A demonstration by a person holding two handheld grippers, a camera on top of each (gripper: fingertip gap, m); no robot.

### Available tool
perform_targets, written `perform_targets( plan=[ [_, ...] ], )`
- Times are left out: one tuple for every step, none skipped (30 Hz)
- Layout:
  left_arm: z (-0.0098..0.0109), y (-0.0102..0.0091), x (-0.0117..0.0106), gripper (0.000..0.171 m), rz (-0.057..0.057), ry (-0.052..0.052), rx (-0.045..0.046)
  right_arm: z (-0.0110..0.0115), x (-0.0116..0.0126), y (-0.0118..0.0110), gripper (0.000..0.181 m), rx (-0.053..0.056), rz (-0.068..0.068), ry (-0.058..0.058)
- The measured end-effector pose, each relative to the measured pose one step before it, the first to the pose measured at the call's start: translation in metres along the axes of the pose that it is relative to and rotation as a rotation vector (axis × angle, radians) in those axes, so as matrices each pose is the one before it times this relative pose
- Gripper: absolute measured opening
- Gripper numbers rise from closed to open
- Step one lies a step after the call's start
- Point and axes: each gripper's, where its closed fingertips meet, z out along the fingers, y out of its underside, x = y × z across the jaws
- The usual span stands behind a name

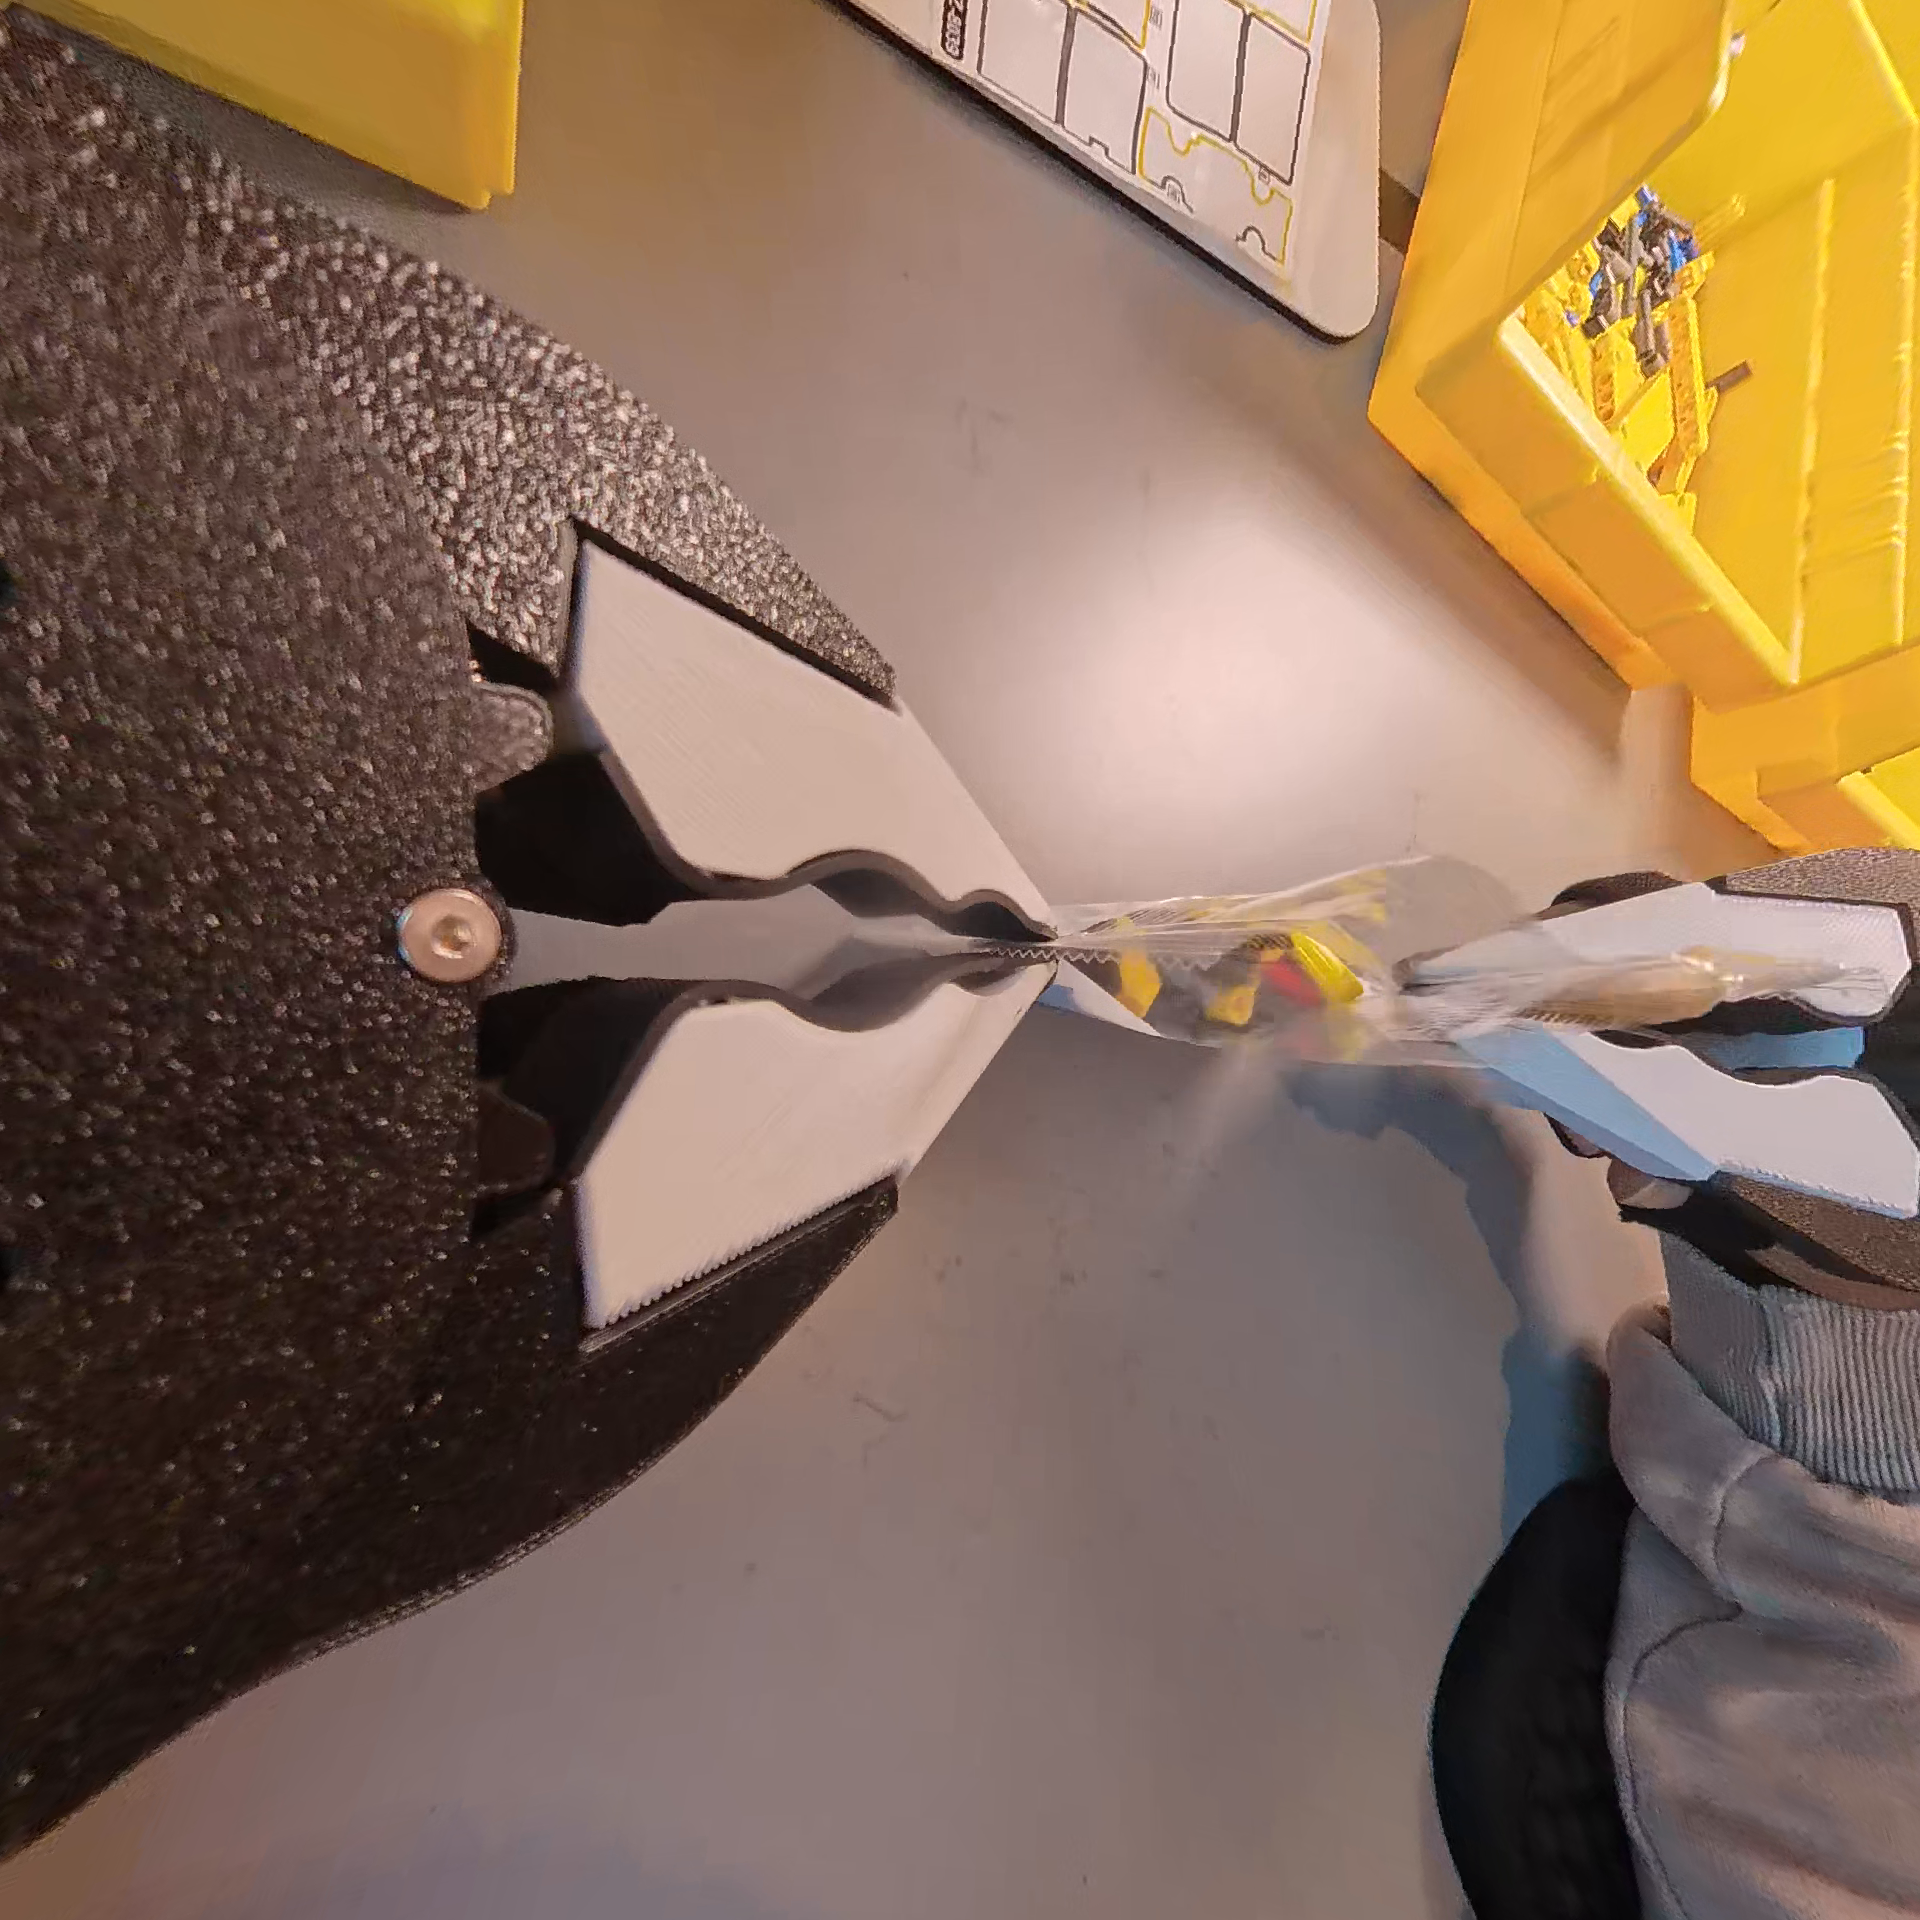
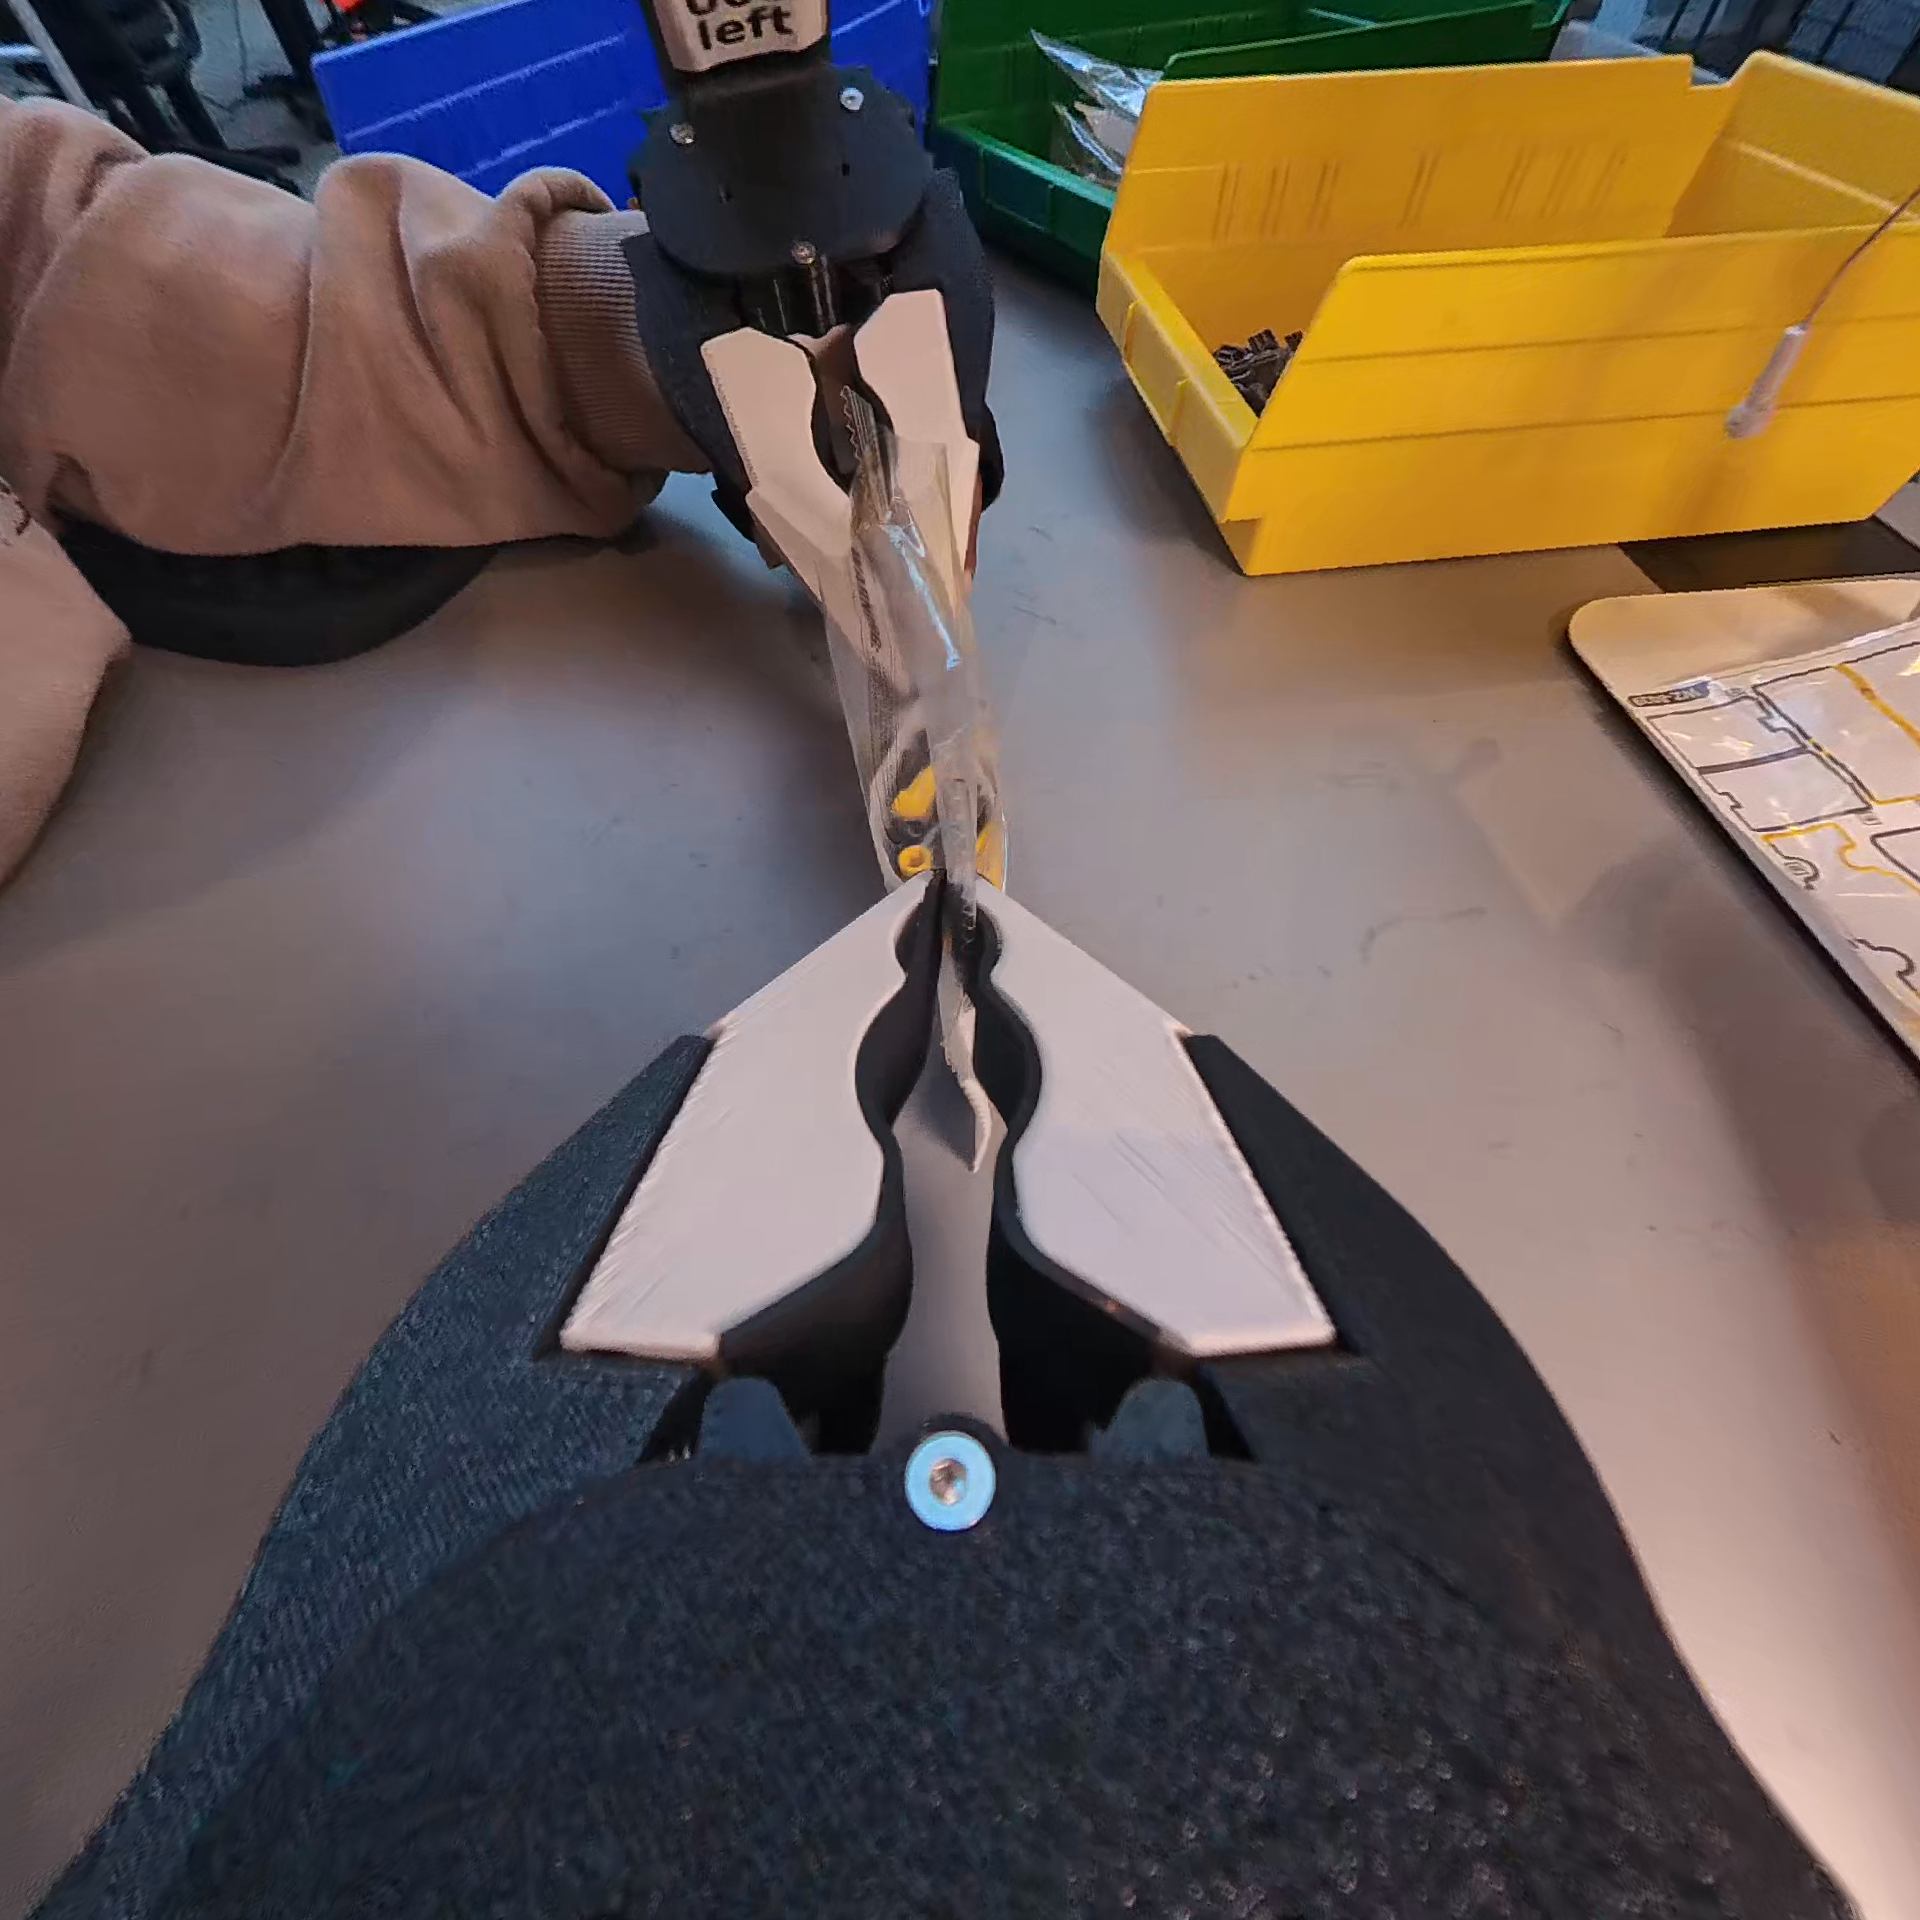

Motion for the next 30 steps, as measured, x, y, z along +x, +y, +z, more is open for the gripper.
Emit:
perform_targets(
  plan=[
    [-0.00059,-0.00061,0.00018,0.000,-0.0102,0.0061,0.00597,-0.00090,-0.00153,-0.00106,0.000,0.0032,-0.0024,-0.0089],
    [-0.00103,-0.00134,0.00004,0.001,-0.0124,0.0062,0.00991,-0.00103,0.00018,-0.00283,0.000,0.0148,-0.0121,0.0050],
    [-0.00105,-0.00240,0.00059,0.004,-0.0148,0.0083,0.01526,-0.00059,0.00044,-0.00217,0.000,0.0116,-0.0162,0.0078],
    [-0.00067,-0.00311,0.00021,0.010,-0.0134,0.0051,0.01740,0.00038,0.00023,0.00001,0.000,-0.0013,-0.0204,0.0086],
    [-0.00007,-0.00326,-0.00050,0.017,-0.0086,-0.0020,0.01550,0.00122,0.00087,0.00205,0.000,-0.0115,-0.0308,0.0160],
    [0.00082,-0.00228,-0.00039,0.022,-0.0036,-0.0037,0.00833,0.00183,0.00101,0.00245,0.000,-0.0126,-0.0351,0.0194],
    [0.00192,-0.00080,-0.00052,0.023,0.0018,-0.0079,-0.00009,0.00155,-0.00008,-0.00039,0.000,0.0065,-0.0226,0.0099],
    [0.00276,0.00110,-0.00041,0.022,0.0079,-0.0103,-0.01058,0.00101,-0.00083,-0.00271,0.000,0.0184,-0.0024,-0.0013],
    [0.00276,0.00196,-0.00015,0.014,0.0153,-0.0108,-0.01669,0.00068,0.00030,-0.00234,0.000,0.0153,0.0007,0.0030],
    [0.00179,0.00107,-0.00054,0.003,0.0190,-0.0139,-0.01348,0.00030,0.00080,-0.00009,0.000,0.0016,-0.0033,0.0047],
    [0.00078,0.00092,0.00009,0.000,0.0153,-0.0058,-0.01263,-0.00002,0.00050,0.00184,0.000,-0.0077,0.0027,0.0005],
    [0.00014,0.00035,0.00033,0.000,0.0042,0.0028,-0.00664,0.00000,0.00044,0.00236,0.000,-0.0096,0.0095,-0.0010],
    [-0.00034,0.00005,-0.00041,0.000,-0.0016,0.0007,-0.00028,-0.00021,0.00081,0.00066,0.001,-0.0004,0.0113,0.0014],
    [-0.00081,0.00008,-0.00156,0.000,-0.0004,-0.0057,0.00328,-0.00015,0.00052,0.00045,0.005,-0.0030,0.0103,0.0003],
    [-0.00082,-0.00019,-0.00140,0.000,0.0023,-0.0067,0.00423,0.00030,0.00042,0.00037,0.012,-0.0084,0.0061,0.0009],
    [-0.00055,-0.00075,-0.00056,0.000,0.0045,-0.0032,0.00548,0.00073,-0.00012,-0.00014,0.021,-0.0074,0.0018,0.0012],
    [-0.00010,-0.00112,0.00001,0.000,0.0076,-0.0030,0.00472,0.00090,-0.00063,-0.00103,0.026,-0.0019,-0.0022,0.0004],
    [0.00048,-0.00116,0.00036,0.000,0.0126,-0.0041,0.00308,0.00130,-0.00035,-0.00145,0.030,0.0026,-0.0049,0.0052],
    [0.00095,-0.00017,0.00158,0.000,0.0165,0.0015,-0.00234,0.00116,0.00085,-0.00144,0.031,0.0036,-0.0086,0.0135],
    [0.00136,0.00059,0.00193,0.000,0.0169,0.0022,-0.00605,0.00091,0.00043,-0.00156,0.028,0.0062,-0.0114,0.0105],
    [0.00142,0.00129,0.00106,0.000,0.0145,-0.0014,-0.00724,0.00015,-0.00217,-0.00148,0.013,0.0064,-0.0146,-0.0063],
    [0.00086,0.00096,0.00021,0.000,0.0083,-0.0025,-0.00376,-0.00013,-0.00318,-0.00035,0.000,0.0006,-0.0157,-0.0121],
    [-0.00045,0.00003,0.00004,0.000,-0.0014,0.0019,0.00278,0.00011,-0.00297,0.00042,0.000,-0.0050,-0.0051,-0.0161],
    [-0.00109,0.00009,0.00043,0.000,-0.0096,0.0104,0.00136,-0.00057,-0.00333,-0.00013,0.000,-0.0045,0.0106,-0.0252],
    [-0.00110,0.00071,0.00268,0.000,-0.0159,0.0260,-0.00139,-0.00057,-0.00288,0.00009,0.000,-0.0058,0.0084,-0.0216],
    [-0.00094,0.00163,0.00642,0.000,-0.0292,0.0515,-0.00817,0.00015,-0.00368,0.00089,0.000,-0.0108,-0.0002,-0.0216],
    [-0.00074,0.00282,0.00771,0.000,-0.0390,0.0592,-0.01681,0.00102,-0.00763,0.00172,0.000,-0.0180,0.0101,-0.0432],
    [-0.00005,0.00488,0.00504,0.000,-0.0356,0.0392,-0.02911,0.00220,-0.00819,0.00345,0.000,-0.0295,0.0246,-0.0467],
    [0.00086,0.00667,0.00393,0.001,-0.0386,0.0308,-0.04033,0.00362,-0.00540,0.00534,0.000,-0.0371,0.0240,-0.0304],
    [0.00153,0.00736,0.00306,0.002,-0.0482,0.0290,-0.04653,0.00475,-0.00490,0.00802,0.000,-0.0469,0.0280,-0.0304]
  ],
)
